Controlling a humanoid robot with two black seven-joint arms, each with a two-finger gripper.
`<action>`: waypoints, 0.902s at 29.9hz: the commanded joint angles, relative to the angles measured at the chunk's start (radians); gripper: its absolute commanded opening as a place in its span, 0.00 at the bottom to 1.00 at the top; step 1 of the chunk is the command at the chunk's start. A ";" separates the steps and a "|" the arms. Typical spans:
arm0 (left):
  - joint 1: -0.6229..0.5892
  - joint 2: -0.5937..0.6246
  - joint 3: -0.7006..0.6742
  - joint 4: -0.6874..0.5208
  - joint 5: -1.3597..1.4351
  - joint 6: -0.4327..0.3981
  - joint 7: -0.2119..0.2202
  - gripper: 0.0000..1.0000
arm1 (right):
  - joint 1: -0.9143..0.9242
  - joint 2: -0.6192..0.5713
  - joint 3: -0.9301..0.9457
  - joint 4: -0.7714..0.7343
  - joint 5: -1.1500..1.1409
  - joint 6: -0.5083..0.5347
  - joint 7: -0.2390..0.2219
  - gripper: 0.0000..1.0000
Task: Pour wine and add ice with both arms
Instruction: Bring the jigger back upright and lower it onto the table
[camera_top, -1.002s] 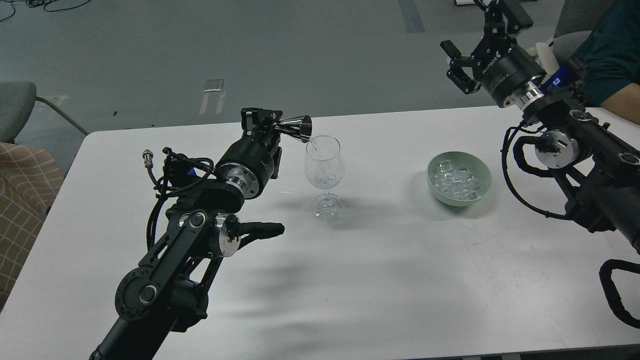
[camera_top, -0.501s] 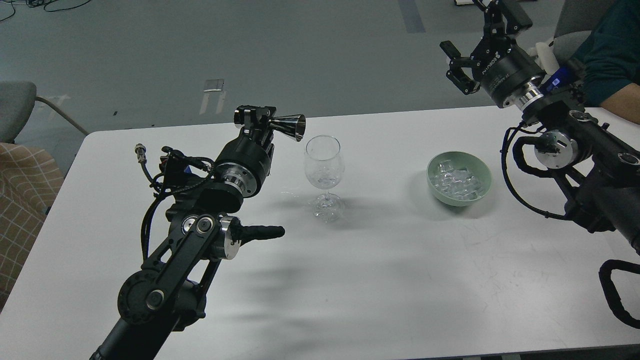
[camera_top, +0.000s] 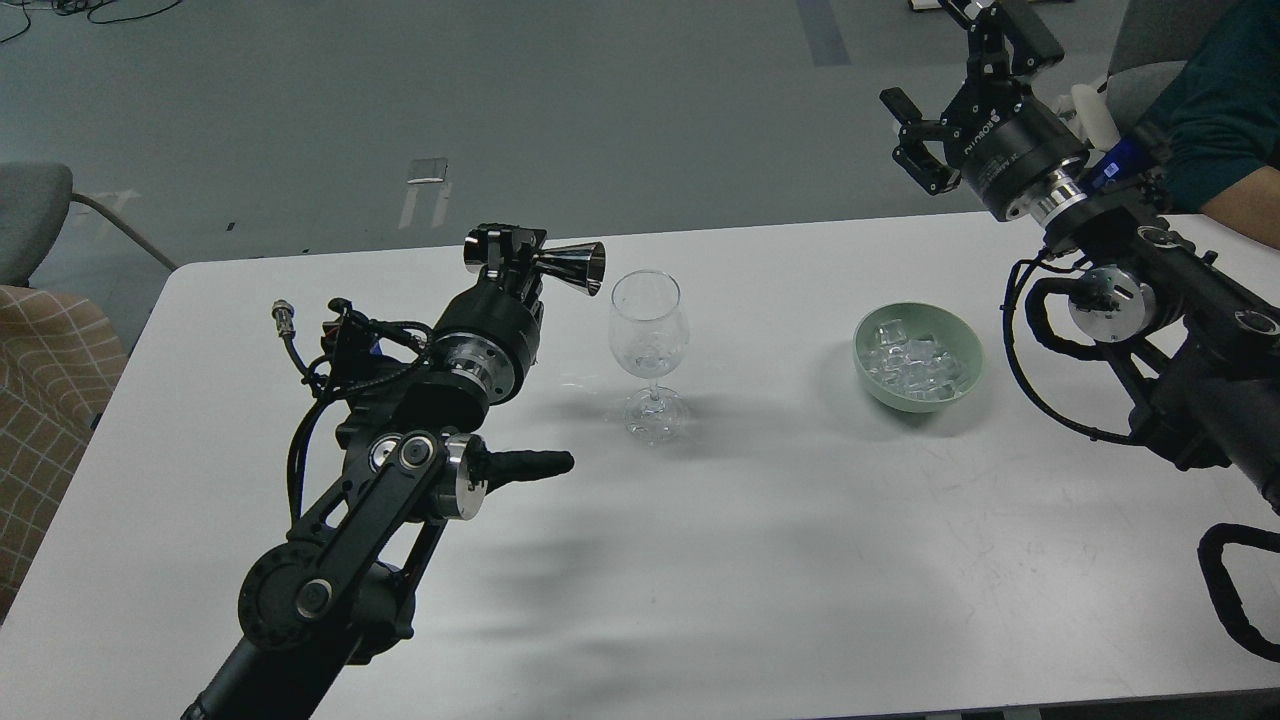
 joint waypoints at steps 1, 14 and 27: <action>-0.002 0.000 -0.119 -0.002 -0.153 0.007 0.001 0.00 | -0.002 -0.002 0.000 0.000 0.000 0.001 0.000 1.00; 0.129 0.000 -0.515 0.004 -0.719 -0.152 -0.009 0.07 | -0.003 -0.002 0.002 0.000 0.000 -0.001 0.000 1.00; 0.260 0.000 -0.618 0.168 -0.738 -0.370 -0.047 0.12 | -0.003 0.000 0.000 0.000 0.000 -0.009 0.000 1.00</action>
